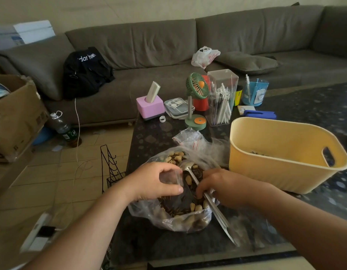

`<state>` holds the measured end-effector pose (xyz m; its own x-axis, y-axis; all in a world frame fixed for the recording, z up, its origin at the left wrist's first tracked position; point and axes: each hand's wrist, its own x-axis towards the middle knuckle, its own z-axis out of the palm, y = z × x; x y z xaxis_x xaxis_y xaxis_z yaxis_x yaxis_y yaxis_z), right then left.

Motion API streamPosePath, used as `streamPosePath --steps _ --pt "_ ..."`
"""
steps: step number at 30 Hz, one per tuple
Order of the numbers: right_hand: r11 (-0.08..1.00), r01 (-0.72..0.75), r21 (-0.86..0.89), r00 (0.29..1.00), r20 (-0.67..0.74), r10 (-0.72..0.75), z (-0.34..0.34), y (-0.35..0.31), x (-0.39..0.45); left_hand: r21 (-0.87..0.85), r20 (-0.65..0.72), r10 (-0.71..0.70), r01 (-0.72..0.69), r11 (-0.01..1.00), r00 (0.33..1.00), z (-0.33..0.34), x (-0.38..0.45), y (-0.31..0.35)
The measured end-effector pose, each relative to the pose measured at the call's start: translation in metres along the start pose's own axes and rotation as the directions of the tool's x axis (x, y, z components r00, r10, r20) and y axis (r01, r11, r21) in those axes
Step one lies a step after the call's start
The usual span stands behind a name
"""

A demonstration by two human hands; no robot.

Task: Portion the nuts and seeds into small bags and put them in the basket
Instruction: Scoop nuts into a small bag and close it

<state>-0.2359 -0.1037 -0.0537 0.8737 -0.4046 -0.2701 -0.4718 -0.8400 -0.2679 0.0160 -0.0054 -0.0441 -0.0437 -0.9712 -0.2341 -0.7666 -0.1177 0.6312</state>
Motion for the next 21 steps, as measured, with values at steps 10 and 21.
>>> streamPosePath --steps 10,21 --pt "0.987 0.152 0.044 0.931 -0.342 -0.128 0.003 0.013 -0.002 0.071 -0.139 -0.081 0.091 0.993 0.987 -0.017 0.001 -0.004" --pt "0.826 0.044 0.561 0.877 -0.418 0.237 -0.035 -0.019 0.006 -0.068 -0.096 -0.064 0.058 0.996 0.993 -0.009 0.009 -0.024"
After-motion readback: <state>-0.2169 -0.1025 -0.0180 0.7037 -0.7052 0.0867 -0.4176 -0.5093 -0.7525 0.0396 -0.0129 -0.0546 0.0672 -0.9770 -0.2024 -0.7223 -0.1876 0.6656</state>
